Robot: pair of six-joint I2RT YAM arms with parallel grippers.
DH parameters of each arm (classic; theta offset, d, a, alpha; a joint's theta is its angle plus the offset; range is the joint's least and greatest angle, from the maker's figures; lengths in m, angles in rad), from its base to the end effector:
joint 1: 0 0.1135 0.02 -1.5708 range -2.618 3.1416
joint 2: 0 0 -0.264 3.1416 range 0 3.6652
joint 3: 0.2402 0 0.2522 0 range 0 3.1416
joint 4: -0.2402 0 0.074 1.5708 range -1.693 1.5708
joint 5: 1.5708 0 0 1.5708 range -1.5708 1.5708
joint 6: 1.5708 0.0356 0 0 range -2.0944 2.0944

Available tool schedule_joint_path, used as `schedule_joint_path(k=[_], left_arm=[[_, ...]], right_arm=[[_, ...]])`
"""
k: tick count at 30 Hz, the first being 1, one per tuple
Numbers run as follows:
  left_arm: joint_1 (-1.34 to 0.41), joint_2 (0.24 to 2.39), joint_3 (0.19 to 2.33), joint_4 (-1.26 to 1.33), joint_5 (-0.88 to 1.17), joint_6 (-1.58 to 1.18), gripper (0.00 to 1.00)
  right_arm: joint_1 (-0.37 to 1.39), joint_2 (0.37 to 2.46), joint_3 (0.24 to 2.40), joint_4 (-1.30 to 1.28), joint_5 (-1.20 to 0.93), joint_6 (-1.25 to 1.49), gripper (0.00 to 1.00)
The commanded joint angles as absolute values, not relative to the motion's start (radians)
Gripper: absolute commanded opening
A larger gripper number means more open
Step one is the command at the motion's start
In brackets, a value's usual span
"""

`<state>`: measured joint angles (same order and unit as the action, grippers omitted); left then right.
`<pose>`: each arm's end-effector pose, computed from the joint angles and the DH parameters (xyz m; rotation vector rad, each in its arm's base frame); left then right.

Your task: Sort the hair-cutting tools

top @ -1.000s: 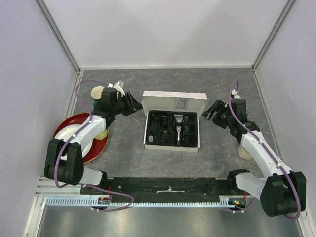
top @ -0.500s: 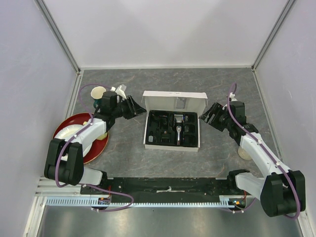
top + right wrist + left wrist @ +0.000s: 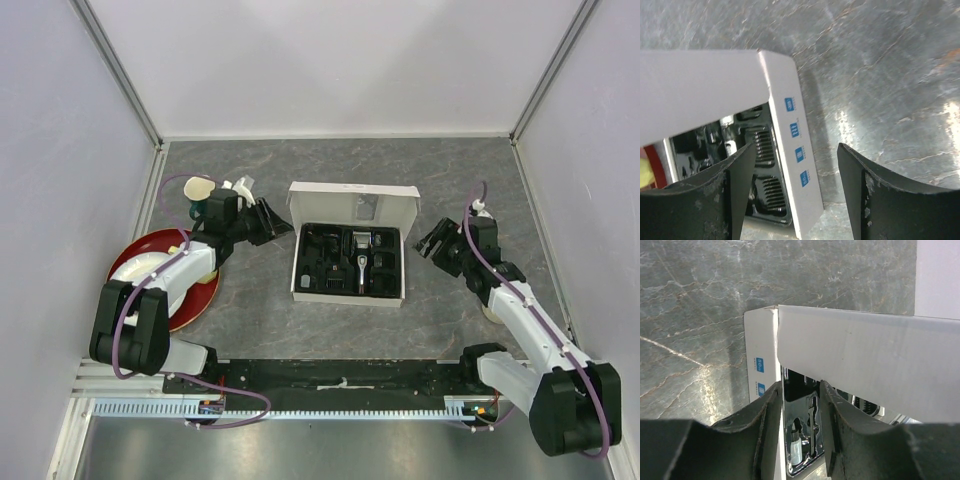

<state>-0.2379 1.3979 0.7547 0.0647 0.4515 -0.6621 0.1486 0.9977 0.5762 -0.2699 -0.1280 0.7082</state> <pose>0.2834 -0.0847 0.2167 -0.1992 2.2478 -0.9904 0.2061 0.0355 0.2201 0.5748 2.2542 0.5900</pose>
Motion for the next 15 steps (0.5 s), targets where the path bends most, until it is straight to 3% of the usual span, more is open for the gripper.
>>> schedule_joint_path(k=[1,8,15], left_arm=[[-0.241,1.402,0.77,0.037,0.387,-0.65,0.42],[-0.241,1.414,0.805,-0.02,0.301,-0.658,0.42],[-0.242,1.422,0.836,-0.018,0.229,-0.689,0.42]], right_arm=[[0.15,1.023,0.604,-0.27,0.035,0.742,0.73],[0.152,1.189,0.756,-0.232,0.045,0.738,0.71],[0.15,1.196,0.769,-0.103,-0.058,0.753,0.7]])
